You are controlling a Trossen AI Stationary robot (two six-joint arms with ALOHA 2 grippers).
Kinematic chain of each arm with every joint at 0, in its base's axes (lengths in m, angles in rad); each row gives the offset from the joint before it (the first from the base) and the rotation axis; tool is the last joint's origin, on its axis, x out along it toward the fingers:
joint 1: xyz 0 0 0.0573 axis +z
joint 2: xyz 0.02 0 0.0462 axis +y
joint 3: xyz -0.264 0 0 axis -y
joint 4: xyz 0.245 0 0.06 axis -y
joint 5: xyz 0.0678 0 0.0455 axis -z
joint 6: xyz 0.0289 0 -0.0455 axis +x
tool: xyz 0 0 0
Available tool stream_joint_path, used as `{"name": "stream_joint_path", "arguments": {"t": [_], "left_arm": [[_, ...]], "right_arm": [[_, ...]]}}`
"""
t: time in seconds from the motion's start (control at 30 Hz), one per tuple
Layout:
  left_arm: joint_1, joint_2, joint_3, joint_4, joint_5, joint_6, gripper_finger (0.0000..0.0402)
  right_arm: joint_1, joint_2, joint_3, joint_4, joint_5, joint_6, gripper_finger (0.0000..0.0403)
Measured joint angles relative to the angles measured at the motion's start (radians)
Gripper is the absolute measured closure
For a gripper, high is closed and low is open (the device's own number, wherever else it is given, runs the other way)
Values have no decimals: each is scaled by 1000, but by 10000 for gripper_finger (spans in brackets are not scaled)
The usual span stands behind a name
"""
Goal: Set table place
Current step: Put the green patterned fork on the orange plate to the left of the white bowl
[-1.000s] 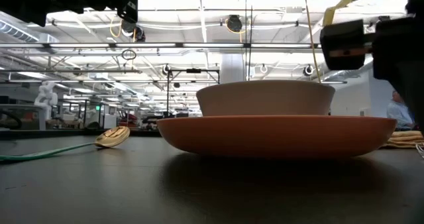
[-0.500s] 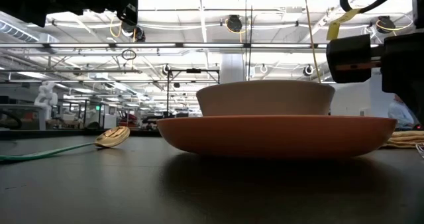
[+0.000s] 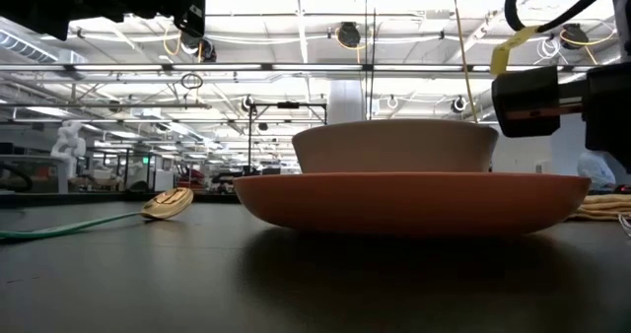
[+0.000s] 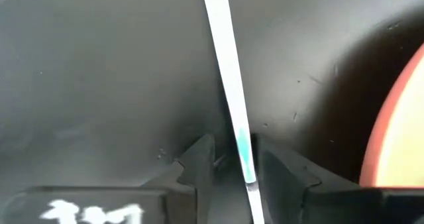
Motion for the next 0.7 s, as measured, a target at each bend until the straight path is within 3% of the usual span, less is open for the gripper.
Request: {"name": "stream_joint_path", "arguments": {"t": [0.43, 0.7], "left_arm": [[0, 0, 0, 0, 0, 2, 371], [0, 0, 0, -7, 0, 6, 371]], "right_arm": [[-5, 0, -1, -2, -1, 2, 392], [-5, -11, -3, 9, -1, 2, 389]]}}
